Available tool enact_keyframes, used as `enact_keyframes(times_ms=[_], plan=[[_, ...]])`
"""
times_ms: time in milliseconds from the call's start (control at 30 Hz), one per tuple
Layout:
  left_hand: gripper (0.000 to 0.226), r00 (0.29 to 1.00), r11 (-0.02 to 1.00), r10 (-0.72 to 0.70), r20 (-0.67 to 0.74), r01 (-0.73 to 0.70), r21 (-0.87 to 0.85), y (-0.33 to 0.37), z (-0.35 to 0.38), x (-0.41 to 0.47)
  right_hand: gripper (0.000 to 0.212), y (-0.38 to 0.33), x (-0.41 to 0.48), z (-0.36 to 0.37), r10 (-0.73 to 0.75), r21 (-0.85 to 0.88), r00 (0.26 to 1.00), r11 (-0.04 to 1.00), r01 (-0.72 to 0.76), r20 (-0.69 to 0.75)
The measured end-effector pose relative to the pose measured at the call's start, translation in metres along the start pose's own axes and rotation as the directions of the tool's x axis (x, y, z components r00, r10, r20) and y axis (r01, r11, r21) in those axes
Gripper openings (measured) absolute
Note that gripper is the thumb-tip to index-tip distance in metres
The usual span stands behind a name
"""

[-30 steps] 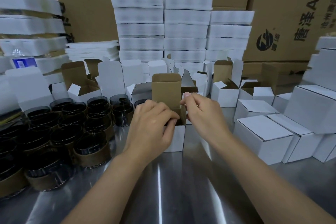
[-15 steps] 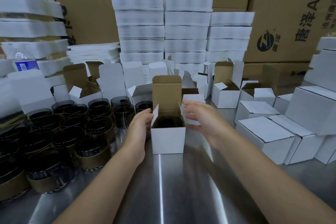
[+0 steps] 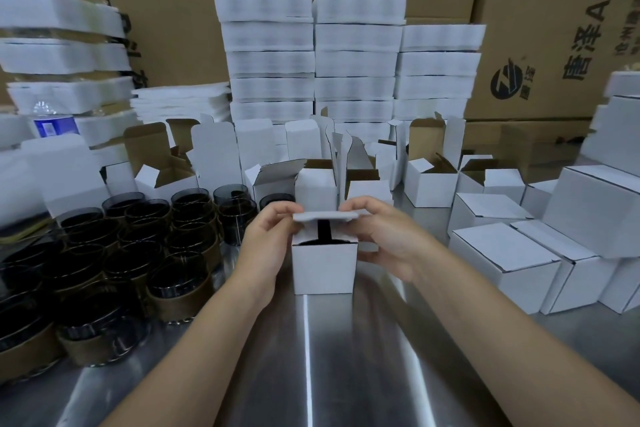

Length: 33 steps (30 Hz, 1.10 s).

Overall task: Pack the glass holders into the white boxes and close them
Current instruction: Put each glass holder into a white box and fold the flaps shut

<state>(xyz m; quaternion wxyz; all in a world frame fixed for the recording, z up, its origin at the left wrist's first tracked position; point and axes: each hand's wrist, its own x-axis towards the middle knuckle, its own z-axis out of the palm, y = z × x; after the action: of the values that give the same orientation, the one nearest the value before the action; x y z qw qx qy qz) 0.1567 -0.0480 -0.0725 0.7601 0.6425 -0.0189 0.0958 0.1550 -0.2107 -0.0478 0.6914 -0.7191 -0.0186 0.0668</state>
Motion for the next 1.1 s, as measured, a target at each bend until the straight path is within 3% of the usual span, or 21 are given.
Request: enact_keyframes(times_ms=[133,233,300,367,500,600,800,1100], plan=[[0.04,1.0,1.0,-0.006,-0.015,0.006,-0.018,-0.004,0.001,0.0,0.024,-0.004,-0.001,-0.001,0.007,-0.035,1.0,0.999,-0.007,0.007],[0.023,1.0,0.997,-0.012,-0.004,0.012,-0.073,-0.004,0.001,-0.001,0.03,-0.006,0.0,-0.003,0.023,-0.073,0.999,0.997,-0.025,-0.027],[0.014,1.0,0.999,0.01,0.015,-0.01,-0.031,-0.003,0.002,-0.004,0.02,-0.008,0.001,-0.003,0.019,-0.191,0.997,0.981,-0.035,-0.081],[0.027,0.997,0.996,0.063,0.035,-0.065,0.06,-0.006,0.002,-0.003,0.01,-0.008,0.001,-0.005,-0.018,-0.322,0.996,0.947,-0.012,-0.088],[0.053,0.983,0.983,0.16,0.092,-0.167,0.082,-0.006,0.001,0.0,0.012,-0.004,-0.003,-0.01,-0.23,-0.538,0.968,0.807,0.246,0.098],[0.054,0.959,0.958,0.241,0.152,-0.26,0.119,-0.002,0.001,-0.001,0.014,-0.001,-0.004,-0.012,-0.291,-0.572,0.93,0.733,0.368,0.225],[0.039,0.94,0.935,0.274,0.202,-0.31,0.175,-0.003,0.001,-0.003,0.037,-0.007,-0.008,-0.015,-0.219,-0.637,0.908,0.654,0.409,0.358],[0.029,0.951,0.954,0.242,0.193,-0.27,0.132,-0.005,0.001,-0.003,0.043,-0.002,-0.006,-0.011,-0.34,-0.678,0.893,0.585,0.446,0.294]])
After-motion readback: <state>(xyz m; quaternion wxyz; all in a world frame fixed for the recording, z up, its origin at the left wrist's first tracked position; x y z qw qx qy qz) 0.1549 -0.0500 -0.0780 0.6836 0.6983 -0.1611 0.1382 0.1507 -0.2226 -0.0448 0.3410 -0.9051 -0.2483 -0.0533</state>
